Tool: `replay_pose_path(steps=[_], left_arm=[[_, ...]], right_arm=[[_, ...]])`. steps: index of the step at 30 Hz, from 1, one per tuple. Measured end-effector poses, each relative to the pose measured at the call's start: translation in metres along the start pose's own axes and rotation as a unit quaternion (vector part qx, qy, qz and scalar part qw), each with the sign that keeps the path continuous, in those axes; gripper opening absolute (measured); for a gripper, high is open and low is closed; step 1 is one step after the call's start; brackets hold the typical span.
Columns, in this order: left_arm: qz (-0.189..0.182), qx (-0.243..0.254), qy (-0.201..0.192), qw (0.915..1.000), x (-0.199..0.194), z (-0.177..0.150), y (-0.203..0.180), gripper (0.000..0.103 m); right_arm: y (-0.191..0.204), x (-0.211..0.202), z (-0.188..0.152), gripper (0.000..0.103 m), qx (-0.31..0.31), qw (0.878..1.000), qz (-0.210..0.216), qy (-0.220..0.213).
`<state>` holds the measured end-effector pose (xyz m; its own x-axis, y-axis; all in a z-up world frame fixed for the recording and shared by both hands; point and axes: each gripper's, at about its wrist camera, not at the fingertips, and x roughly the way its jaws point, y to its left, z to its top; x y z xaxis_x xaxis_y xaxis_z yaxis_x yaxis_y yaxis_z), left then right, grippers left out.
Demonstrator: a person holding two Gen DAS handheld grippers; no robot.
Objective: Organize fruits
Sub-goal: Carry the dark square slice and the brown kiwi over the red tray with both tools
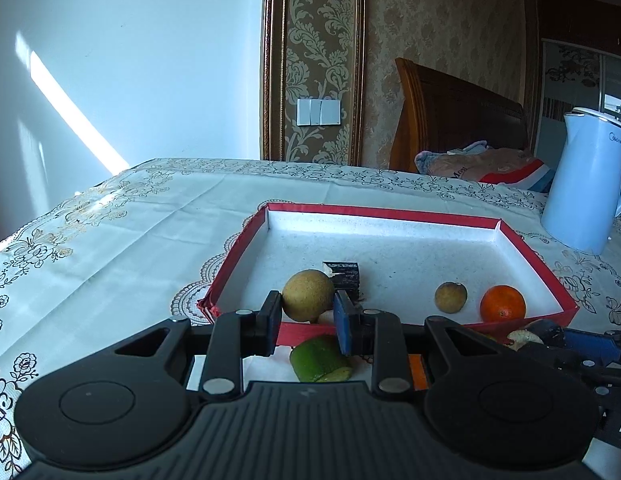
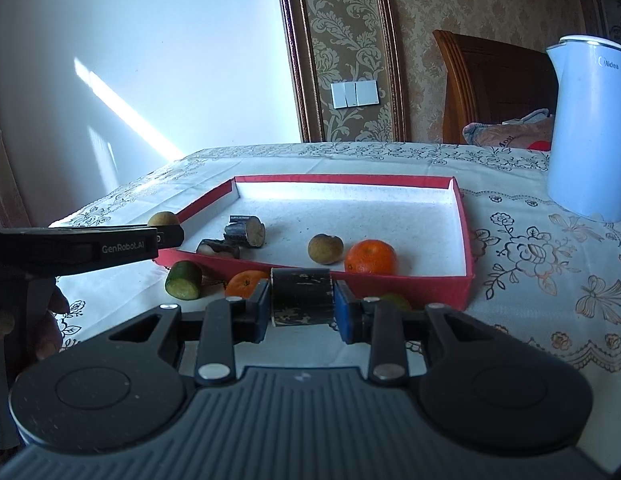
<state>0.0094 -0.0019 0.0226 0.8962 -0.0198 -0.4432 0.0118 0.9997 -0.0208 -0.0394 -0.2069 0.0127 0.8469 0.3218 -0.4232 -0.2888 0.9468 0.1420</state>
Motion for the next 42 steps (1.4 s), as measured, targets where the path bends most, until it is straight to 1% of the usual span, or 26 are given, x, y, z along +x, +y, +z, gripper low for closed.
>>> replay_pose_path(steps=[4, 9, 11, 14, 16, 19, 23, 26, 30, 33, 38, 42], left_arm=[[0.005, 0.0, -0.002, 1.0, 0.008, 0.004, -0.007, 0.027], [0.016, 0.0, -0.017, 0.9997, 0.018, 0.006, -0.012, 0.027], [0.013, -0.004, -0.019, 0.9997, 0.022, 0.01, -0.015, 0.027], [0.007, 0.004, -0.035, 0.9994, 0.026, 0.018, -0.023, 0.027], [0.006, 0.006, -0.041, 0.9991, 0.028, 0.022, -0.029, 0.027], [-0.009, 0.007, -0.046, 0.9989, 0.033, 0.025, -0.037, 0.027], [-0.013, 0.017, -0.032, 0.9993, 0.044, 0.025, -0.043, 0.027], [-0.016, 0.012, -0.019, 0.9996, 0.05, 0.024, -0.043, 0.027], [-0.023, 0.009, -0.007, 0.9997, 0.056, 0.023, -0.042, 0.027], [-0.027, 0.022, -0.001, 0.9994, 0.059, 0.021, -0.047, 0.027], [-0.026, 0.034, 0.015, 0.999, 0.067, 0.017, -0.053, 0.027], [-0.028, 0.038, 0.016, 0.9987, 0.069, 0.015, -0.055, 0.027]], right_arm=[[0.001, -0.001, 0.011, 0.031, -0.005, 1.0, -0.005, -0.013], [0.002, 0.006, 0.024, 0.031, -0.012, 1.0, -0.011, -0.026], [0.003, 0.012, 0.028, 0.031, -0.018, 0.999, -0.015, -0.029], [0.004, 0.024, 0.036, 0.031, -0.028, 0.999, -0.029, -0.035], [0.0, 0.031, 0.04, 0.031, -0.023, 0.998, -0.038, -0.038], [-0.008, 0.038, 0.044, 0.031, -0.011, 0.998, -0.048, -0.041], [-0.021, 0.042, 0.043, 0.031, 0.004, 0.997, -0.064, -0.038], [-0.033, 0.041, 0.044, 0.031, 0.018, 0.996, -0.078, -0.035], [-0.046, 0.04, 0.041, 0.031, 0.033, 0.995, -0.088, -0.018], [-0.053, 0.039, 0.038, 0.031, 0.04, 0.995, -0.092, -0.007], [-0.057, 0.041, 0.034, 0.031, 0.034, 0.995, -0.098, 0.009], [-0.057, 0.042, 0.032, 0.031, 0.025, 0.993, -0.118, 0.012]])
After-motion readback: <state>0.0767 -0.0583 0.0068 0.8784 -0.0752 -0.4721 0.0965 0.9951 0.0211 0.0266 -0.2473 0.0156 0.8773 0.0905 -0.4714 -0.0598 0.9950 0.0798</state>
